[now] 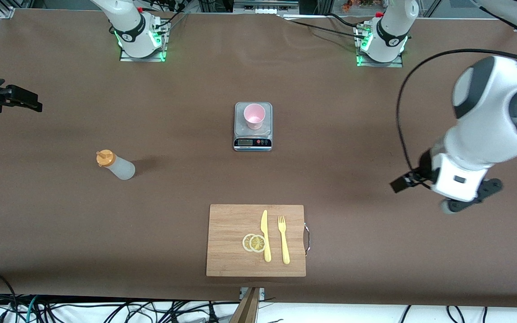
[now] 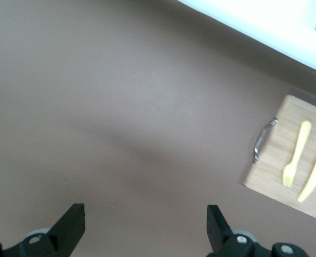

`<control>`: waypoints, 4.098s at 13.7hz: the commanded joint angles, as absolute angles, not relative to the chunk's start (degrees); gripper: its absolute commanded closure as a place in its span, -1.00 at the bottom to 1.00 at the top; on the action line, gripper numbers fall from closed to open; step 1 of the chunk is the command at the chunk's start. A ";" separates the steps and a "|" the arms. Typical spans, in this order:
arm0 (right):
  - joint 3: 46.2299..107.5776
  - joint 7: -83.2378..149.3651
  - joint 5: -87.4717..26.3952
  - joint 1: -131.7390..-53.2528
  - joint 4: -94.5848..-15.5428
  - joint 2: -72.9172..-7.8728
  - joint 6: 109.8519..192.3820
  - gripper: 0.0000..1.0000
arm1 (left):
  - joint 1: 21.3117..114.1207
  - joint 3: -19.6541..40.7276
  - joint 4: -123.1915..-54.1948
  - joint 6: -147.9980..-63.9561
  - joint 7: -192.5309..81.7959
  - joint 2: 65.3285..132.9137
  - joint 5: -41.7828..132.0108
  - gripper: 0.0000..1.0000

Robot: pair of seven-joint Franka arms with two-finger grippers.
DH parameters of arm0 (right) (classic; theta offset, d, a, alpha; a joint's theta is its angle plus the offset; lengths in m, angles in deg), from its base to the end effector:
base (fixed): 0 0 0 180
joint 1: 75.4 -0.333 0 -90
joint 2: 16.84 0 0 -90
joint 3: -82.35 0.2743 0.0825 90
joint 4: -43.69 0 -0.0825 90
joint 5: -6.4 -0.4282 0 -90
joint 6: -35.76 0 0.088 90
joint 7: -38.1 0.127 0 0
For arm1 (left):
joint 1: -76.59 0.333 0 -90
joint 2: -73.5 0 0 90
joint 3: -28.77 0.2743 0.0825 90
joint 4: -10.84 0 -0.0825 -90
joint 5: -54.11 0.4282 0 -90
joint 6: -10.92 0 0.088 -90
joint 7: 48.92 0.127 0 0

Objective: Add sauce to pink cup with both arms
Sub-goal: 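Open the left gripper and withdraw it from the cup, then reach the right gripper to the white squeeze bottle and grasp it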

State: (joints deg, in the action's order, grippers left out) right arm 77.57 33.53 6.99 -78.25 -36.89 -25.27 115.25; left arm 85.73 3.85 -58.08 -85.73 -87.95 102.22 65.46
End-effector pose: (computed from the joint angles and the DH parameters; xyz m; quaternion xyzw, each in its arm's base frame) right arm 0.6139 -0.0190 0.5426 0.9963 0.0224 -0.0832 0.0065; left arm 0.7134 -0.1154 0.4542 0.9763 0.2160 0.0096 0.0085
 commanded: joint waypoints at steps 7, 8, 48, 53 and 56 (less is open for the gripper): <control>77.87 31.52 7.19 -78.65 -37.25 -26.77 113.73 -1.00 | 91.89 6.25 -68.22 -86.89 -76.53 92.61 63.27 -1.00; 77.78 26.72 7.62 -78.48 -37.25 -27.21 113.55 -1.00 | 89.97 10.54 -72.87 -88.47 -73.64 88.57 60.11 -1.00; 77.96 -101.56 -46.51 -53.25 -54.22 -56.83 120.14 -1.00 | 72.72 33.78 -80.03 -76.26 -53.05 74.20 53.67 -1.00; 78.93 -102.79 -50.02 -53.43 -53.43 -59.64 120.66 -1.00 | 72.81 33.87 -79.95 -76.09 -53.14 74.11 53.67 -1.00; 79.10 -102.79 -50.99 -53.51 -52.99 -60.96 121.01 -1.00 | 72.81 33.87 -79.95 -76.09 -53.14 74.20 53.67 -1.00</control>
State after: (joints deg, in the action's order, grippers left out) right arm 78.63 -102.14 -49.44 -53.89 -54.30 -59.52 121.11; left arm 72.77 33.40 -80.78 -76.07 -54.41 73.86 55.06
